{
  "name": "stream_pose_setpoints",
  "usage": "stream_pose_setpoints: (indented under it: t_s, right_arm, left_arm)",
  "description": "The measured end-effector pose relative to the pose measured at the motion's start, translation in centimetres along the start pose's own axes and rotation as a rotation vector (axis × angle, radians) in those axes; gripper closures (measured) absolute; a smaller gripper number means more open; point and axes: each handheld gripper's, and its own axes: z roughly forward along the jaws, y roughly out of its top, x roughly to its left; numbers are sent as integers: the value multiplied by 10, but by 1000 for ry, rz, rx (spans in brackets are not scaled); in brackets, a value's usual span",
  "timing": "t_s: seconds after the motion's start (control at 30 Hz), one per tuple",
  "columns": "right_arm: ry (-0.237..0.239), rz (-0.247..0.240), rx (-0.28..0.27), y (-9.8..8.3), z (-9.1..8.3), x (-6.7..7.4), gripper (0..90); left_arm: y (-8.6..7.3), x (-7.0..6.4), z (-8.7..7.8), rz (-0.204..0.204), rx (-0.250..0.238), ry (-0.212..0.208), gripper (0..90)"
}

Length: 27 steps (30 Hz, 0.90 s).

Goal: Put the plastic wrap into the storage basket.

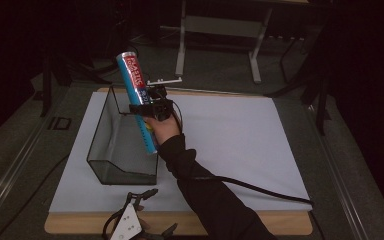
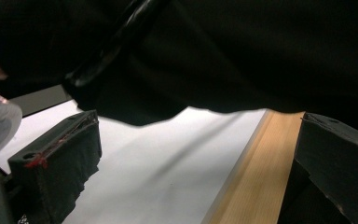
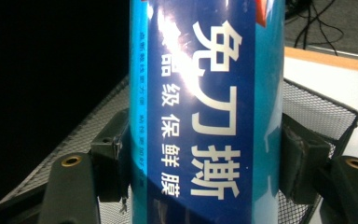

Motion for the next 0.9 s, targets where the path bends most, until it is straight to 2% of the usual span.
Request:
stream_pose_setpoints:
  t_s: [0.07, 0.17, 0.27, 0.3, 0.37, 0.47, 0.6, 0.67, 0.8, 0.83, 0.87, 0.9]
  right_arm:
    - [10, 7, 3, -3, 7, 0, 319]
    - [38, 64, 7, -13, 18, -2, 319]
    - [44, 78, 7, -16, 22, -2, 318]
    - [35, 101, 15, -25, 28, -4, 318]
    - [30, 113, 23, -30, 32, -6, 318]
    - [43, 157, 20, -38, 33, -8, 319]
    - [50, 165, 24, -49, 36, -4, 318]
    - [38, 158, 32, -54, 38, -2, 318]
    - [0, 148, 36, -62, 38, 1, 318]
    - [-25, 137, 44, -66, 39, 2, 317]
    - [-25, 137, 44, -66, 39, 2, 317]
    - [-44, 134, 58, -70, 40, 2, 317]
  left_arm:
    - [0, 0, 0, 2, -1, 1, 11]
    - [0, 0, -1, 7, 3, -1, 11]
    - [0, 1, -1, 2, 5, -1, 11]
    - [0, 1, -1, 3, 4, -1, 11]
    - [0, 0, -1, 3, 1, -4, 11]
    - [0, 0, -1, 5, 1, -4, 11]
    - [0, 0, 1, 6, 5, -8, 11]
    - [0, -1, 0, 8, 5, -8, 11]
    - [0, 0, 0, 8, 4, -8, 11]
    - [0, 0, 0, 8, 5, -8, 11]
    - [0, 0, 0, 6, 5, -7, 11]
    - [0, 0, 0, 7, 5, -7, 12]
